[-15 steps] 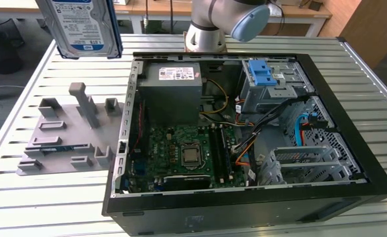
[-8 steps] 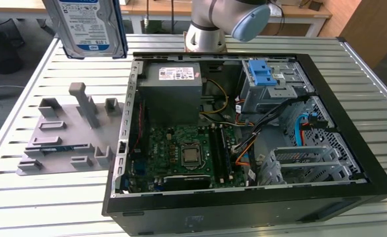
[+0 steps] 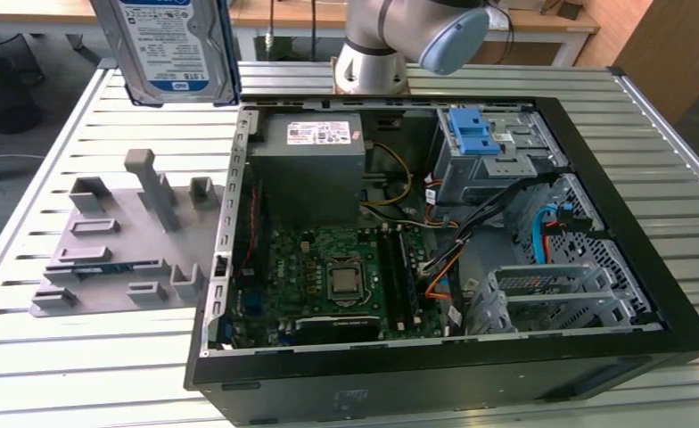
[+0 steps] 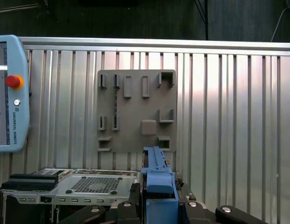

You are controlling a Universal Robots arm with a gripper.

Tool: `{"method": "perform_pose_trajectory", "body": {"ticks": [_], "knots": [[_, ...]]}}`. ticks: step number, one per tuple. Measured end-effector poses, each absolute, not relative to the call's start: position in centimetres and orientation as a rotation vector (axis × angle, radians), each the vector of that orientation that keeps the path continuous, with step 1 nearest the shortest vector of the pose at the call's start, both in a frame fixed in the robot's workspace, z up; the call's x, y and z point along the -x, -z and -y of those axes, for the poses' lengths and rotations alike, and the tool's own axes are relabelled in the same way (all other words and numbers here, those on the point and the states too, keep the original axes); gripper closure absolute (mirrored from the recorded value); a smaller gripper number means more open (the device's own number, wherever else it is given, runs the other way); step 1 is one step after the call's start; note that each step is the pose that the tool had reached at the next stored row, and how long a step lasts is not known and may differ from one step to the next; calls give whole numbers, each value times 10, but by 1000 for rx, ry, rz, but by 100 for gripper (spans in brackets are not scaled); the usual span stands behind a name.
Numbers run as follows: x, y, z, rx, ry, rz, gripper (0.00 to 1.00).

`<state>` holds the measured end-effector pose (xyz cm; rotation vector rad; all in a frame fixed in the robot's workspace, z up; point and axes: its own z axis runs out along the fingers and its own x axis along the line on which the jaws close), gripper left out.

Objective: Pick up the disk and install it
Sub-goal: 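Pick up the disk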

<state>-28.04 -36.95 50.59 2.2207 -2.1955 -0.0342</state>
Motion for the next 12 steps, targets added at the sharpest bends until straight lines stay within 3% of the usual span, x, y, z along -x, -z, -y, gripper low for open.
{"method": "perform_pose_trajectory", "body": {"ticks": [12], "knots": [[264, -506, 370, -2220, 35, 2195, 64]]}}
